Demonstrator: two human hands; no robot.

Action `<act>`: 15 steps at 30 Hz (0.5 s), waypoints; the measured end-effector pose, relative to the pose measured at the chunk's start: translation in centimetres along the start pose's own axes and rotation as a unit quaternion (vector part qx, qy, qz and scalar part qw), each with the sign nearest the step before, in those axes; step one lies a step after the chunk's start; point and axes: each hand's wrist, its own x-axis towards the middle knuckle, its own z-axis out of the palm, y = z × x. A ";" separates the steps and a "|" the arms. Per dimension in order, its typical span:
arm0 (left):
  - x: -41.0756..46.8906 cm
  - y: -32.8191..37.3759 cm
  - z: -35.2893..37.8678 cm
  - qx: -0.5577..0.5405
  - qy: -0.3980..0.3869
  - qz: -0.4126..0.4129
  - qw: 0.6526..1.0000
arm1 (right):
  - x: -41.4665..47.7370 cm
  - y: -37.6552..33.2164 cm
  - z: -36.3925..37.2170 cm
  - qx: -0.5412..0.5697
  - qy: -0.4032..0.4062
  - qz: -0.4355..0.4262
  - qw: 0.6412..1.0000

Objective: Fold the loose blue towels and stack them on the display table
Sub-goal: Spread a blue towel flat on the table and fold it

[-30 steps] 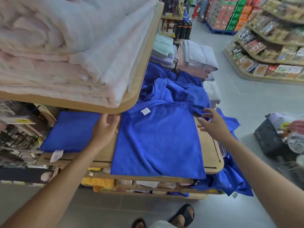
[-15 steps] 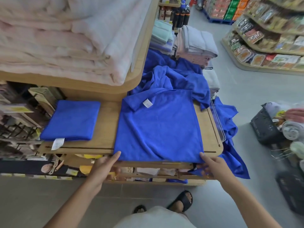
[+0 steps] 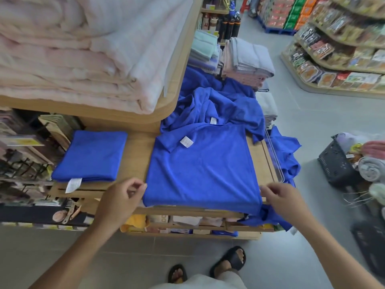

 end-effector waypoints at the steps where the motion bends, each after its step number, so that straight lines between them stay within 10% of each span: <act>1: 1.8 1.2 0.3 -0.002 0.012 0.034 0.999 | 1.6 -1.2 -0.3 0.007 0.001 -0.028 1.000; 15: 17.0 6.1 7.9 0.256 0.104 0.127 0.953 | 21.5 -10.2 1.7 -0.158 0.015 -0.155 0.975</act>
